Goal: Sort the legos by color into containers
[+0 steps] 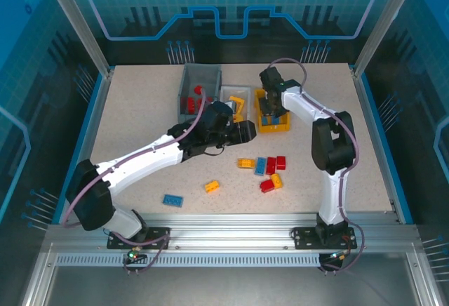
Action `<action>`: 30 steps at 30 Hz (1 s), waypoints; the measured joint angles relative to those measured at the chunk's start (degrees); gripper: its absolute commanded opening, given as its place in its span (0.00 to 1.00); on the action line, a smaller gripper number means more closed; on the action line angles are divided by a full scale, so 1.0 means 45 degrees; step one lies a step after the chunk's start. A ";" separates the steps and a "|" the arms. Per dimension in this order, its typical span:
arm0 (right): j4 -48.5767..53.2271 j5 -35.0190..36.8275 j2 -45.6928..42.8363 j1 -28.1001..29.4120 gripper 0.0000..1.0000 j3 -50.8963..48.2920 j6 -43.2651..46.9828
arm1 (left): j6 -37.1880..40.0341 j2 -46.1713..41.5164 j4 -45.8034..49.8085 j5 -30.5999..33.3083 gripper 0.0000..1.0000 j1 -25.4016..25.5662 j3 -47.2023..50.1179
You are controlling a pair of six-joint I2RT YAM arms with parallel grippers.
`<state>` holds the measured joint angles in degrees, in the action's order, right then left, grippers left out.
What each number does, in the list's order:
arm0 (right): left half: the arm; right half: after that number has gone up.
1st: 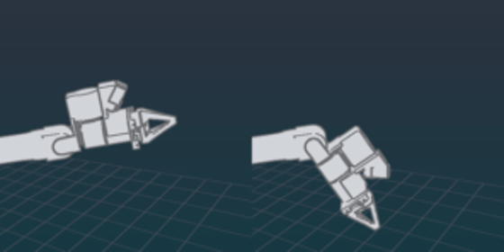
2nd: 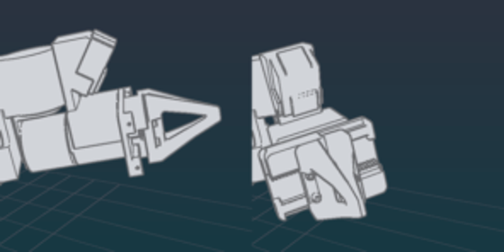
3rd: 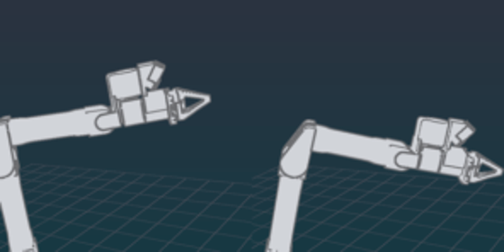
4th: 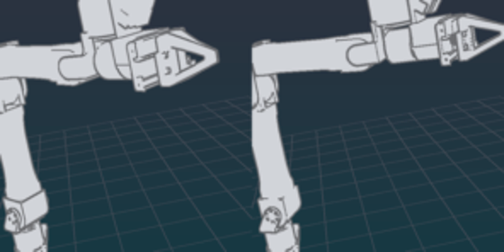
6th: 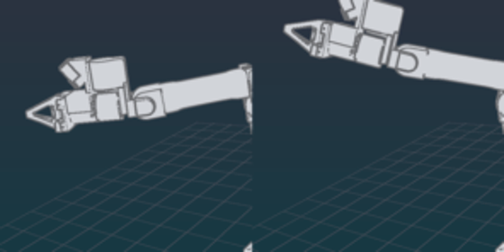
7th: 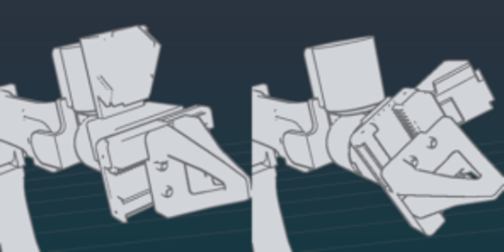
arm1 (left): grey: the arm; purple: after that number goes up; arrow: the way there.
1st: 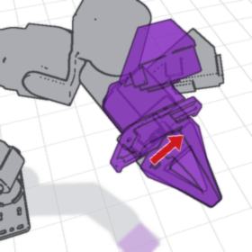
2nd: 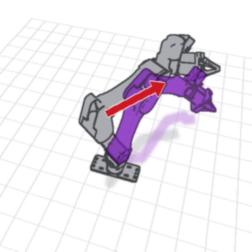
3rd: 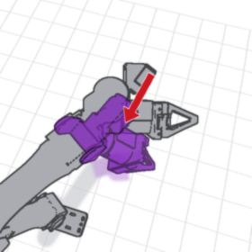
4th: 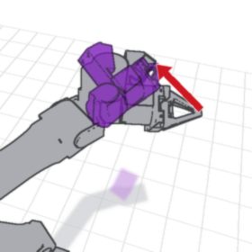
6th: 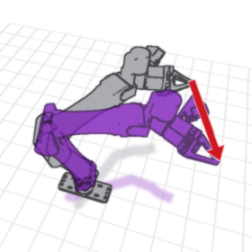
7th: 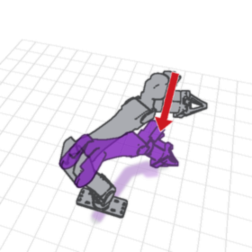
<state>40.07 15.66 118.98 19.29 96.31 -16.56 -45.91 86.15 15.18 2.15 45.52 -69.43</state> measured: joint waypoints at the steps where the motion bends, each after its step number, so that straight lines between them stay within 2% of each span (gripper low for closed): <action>1: 0.0063 -0.0044 0.0092 -0.0049 0.36 0.0044 0.0000 | 0.0005 0.0073 -0.0024 0.0034 0.69 0.0049 -0.0058; 7: 0.0194 -0.0306 0.0160 -0.0112 0.49 0.0126 0.0049 | 0.0243 0.0121 -0.0019 0.0170 0.69 0.0117 -0.0063; 12: 0.0233 -0.0398 -0.0165 -0.0107 0.49 0.0058 0.0010 | 0.0282 0.0102 -0.0005 0.0248 0.69 0.0141 0.0121; 15: 0.0228 -0.0384 -0.1200 -0.0092 0.49 -0.0398 0.0005 | 0.0369 0.0102 0.0155 0.0291 0.69 0.0306 0.0321; 19: -0.0029 -0.0287 -0.3638 0.0092 0.48 -0.1613 -0.0097 | 0.0636 0.0126 0.0534 0.0418 0.66 0.0831 0.0413; 23: -0.0461 -0.0355 -0.6795 0.0272 0.49 -0.3866 -0.0578 | 0.0874 0.0369 0.0699 0.0573 0.66 0.1554 0.0471; 30: -0.0461 -0.1540 -1.1876 0.0500 0.56 -0.8281 -0.1987 | 0.2569 0.1690 0.0903 0.0296 0.72 0.2987 0.0471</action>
<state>38.00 8.73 65.54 21.54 59.05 -25.50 -34.35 93.76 19.25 3.49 58.96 -67.31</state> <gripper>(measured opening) 0.539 0.702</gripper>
